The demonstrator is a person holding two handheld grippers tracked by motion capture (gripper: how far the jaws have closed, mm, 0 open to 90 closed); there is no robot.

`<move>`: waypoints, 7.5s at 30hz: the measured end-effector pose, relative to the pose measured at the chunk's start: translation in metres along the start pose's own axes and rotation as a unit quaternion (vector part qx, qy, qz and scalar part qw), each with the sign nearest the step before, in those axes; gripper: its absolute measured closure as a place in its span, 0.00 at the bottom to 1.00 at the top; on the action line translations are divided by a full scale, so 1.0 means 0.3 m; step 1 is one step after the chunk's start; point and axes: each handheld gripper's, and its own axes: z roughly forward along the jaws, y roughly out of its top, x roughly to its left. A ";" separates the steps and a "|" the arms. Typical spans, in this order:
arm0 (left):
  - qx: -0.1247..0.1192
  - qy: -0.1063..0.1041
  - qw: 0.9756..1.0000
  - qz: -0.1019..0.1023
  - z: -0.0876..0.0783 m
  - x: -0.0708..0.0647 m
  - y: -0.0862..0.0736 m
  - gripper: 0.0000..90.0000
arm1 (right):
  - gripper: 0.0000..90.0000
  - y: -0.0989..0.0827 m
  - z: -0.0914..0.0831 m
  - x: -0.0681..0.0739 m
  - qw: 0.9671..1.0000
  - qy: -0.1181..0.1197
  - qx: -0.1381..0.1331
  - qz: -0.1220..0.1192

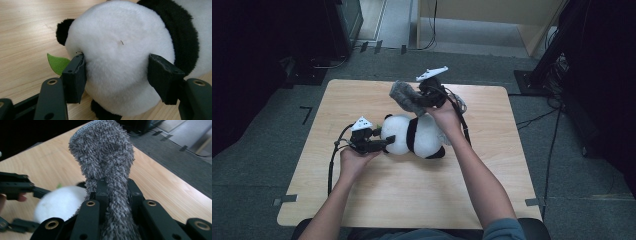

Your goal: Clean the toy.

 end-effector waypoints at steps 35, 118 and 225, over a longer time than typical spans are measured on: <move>-0.004 -0.005 1.000 -0.007 0.007 0.004 -0.005 0.39 | 0.85 -0.141 -0.025 -0.148 0.998 -0.025 0.048 0.043; -0.011 -0.005 1.000 -0.004 0.005 0.004 -0.011 0.39 | 0.85 -0.176 -0.185 0.028 0.998 0.043 0.018 0.047; -0.013 -0.011 1.000 0.000 0.005 0.008 -0.015 0.36 | 0.85 -0.277 -0.349 0.006 0.995 0.068 -0.007 0.076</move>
